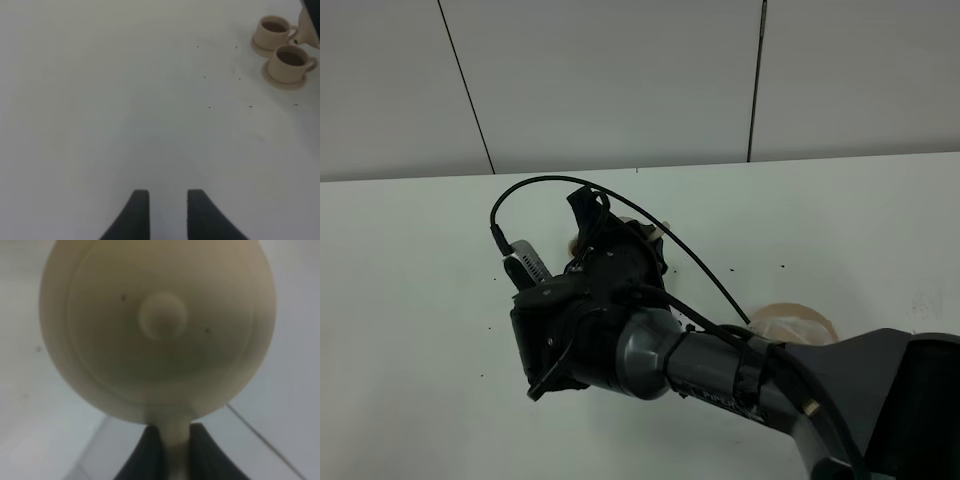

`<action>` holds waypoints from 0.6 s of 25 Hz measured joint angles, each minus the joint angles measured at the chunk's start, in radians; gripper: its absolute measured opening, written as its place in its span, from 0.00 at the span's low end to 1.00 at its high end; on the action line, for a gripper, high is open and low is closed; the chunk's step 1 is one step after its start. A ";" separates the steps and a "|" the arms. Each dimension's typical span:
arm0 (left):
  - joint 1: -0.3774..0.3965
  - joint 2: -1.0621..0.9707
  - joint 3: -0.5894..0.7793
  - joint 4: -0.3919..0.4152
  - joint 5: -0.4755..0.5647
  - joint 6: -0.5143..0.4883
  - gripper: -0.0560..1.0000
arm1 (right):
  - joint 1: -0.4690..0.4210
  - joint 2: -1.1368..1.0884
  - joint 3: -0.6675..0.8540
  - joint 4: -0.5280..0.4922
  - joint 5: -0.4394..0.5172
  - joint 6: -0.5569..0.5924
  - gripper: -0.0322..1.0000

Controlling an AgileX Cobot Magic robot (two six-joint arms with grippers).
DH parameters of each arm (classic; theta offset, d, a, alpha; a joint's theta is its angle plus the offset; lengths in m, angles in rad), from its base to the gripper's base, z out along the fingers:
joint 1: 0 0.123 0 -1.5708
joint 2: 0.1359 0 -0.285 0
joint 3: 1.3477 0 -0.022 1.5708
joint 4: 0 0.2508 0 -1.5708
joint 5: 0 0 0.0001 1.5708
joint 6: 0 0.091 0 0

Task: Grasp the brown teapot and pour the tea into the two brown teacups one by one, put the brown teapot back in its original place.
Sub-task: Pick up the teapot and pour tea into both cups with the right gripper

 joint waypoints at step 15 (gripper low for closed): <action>0.000 0.000 0.000 0.000 0.000 0.000 0.29 | -0.062 0.000 -0.251 0.443 0.071 0.028 0.12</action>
